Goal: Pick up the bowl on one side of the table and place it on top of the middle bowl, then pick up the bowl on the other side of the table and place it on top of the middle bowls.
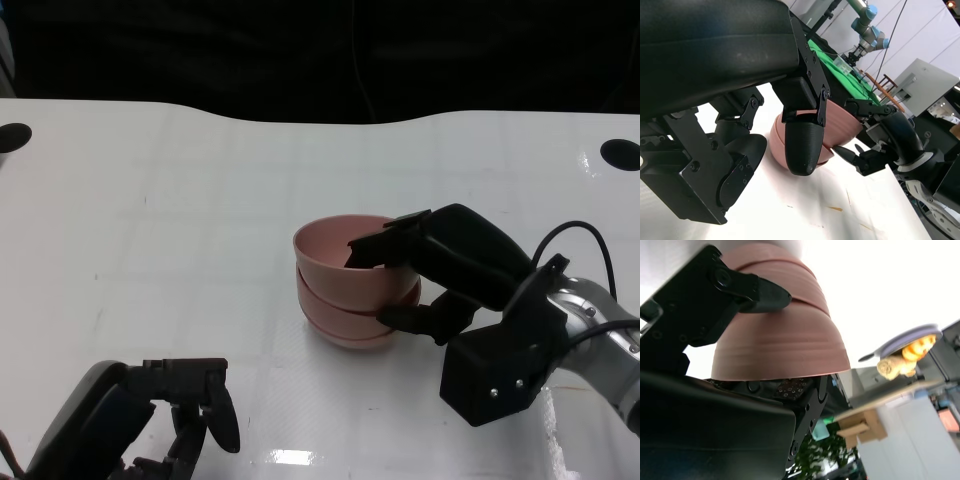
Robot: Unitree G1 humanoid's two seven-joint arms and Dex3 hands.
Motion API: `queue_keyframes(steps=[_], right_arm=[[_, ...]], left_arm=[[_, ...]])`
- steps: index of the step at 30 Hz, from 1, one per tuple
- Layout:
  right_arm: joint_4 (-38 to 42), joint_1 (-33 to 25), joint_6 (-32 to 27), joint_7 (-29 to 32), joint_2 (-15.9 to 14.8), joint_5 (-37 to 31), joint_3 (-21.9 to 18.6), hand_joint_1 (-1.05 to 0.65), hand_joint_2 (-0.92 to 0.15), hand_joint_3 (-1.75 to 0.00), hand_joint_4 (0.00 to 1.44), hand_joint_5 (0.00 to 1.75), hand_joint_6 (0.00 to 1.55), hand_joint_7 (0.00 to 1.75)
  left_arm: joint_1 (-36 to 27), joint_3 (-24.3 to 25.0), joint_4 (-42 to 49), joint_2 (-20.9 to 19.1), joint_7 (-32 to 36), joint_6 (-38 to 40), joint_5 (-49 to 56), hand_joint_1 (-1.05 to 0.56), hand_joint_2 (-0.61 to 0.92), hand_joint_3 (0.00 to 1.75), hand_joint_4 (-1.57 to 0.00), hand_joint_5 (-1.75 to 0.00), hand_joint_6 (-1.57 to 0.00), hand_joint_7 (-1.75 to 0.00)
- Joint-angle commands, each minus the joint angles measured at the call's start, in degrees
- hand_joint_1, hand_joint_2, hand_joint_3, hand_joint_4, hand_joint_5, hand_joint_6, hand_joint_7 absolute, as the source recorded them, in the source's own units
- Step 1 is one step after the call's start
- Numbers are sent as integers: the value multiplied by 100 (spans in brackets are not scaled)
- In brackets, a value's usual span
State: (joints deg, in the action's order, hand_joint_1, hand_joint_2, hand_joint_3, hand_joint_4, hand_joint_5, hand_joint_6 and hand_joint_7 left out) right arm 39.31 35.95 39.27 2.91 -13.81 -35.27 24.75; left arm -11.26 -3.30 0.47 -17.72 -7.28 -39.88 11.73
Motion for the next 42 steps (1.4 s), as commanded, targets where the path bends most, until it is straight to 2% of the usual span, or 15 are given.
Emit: queue_keyframes(steps=[1,3,5,7,11,15,22,26,29,35,42], right_arm=[[-327,-13,-200,-155,-195,-106,8,-44,-77,-29,30,53,51,6],[-501,-89,-275,-222,-256,-127,-2,-45,-81,-22,29,51,51,4],[-680,-169,-342,-288,-332,-139,-7,-57,-90,-19,25,51,49,3],[-766,-204,-391,-325,-353,-133,-7,-60,-91,-19,24,51,48,2],[-948,-318,-402,-311,-472,-151,-37,-65,-92,-22,25,54,48,2],[-1627,-704,-623,-577,-750,21,-224,-72,-92,-30,18,54,43,0],[-2124,-989,-800,-931,-857,272,-404,-76,-92,-35,9,55,36,0],[-2496,-1328,-813,-1094,-964,499,-582,-80,-92,-38,1,52,24,0],[-2858,-1742,-670,-1124,-1063,800,-792,-83,-92,-36,0,46,19,0],[-3382,-2304,-627,-1242,-1184,1071,-1040,-80,-92,-30,0,47,18,0],[-3511,-2654,-330,-1063,-1155,1089,-1205,-76,-92,-28,0,51,19,1]], left_arm=[[-13,32,10,-66,-52,-2,-43,11,16,166,-91,-166,-90,-141],[-12,36,2,-67,-50,0,-38,11,16,166,-90,-166,-90,-141],[-10,41,-7,-67,-46,2,-29,11,15,166,-91,-166,-91,-141],[-10,42,-9,-67,-46,2,-27,12,15,166,-91,-165,-91,-141],[-10,45,-13,-69,-49,5,-32,12,14,167,-91,-164,-91,-140],[-6,42,-14,-69,-51,20,-19,13,14,167,-92,-165,-91,-140],[20,43,28,-71,-42,-16,-9,13,14,168,-92,-165,-91,-140],[22,31,25,-64,-50,-14,-24,13,14,167,-92,-165,-91,-140],[13,29,-24,-64,-54,36,-3,13,14,167,-92,-165,-92,-140],[38,22,9,-58,-38,-2,18,12,13,168,-92,-166,-92,-140],[26,11,-35,-65,-66,71,5,12,13,168,-91,-166,-92,-140]])
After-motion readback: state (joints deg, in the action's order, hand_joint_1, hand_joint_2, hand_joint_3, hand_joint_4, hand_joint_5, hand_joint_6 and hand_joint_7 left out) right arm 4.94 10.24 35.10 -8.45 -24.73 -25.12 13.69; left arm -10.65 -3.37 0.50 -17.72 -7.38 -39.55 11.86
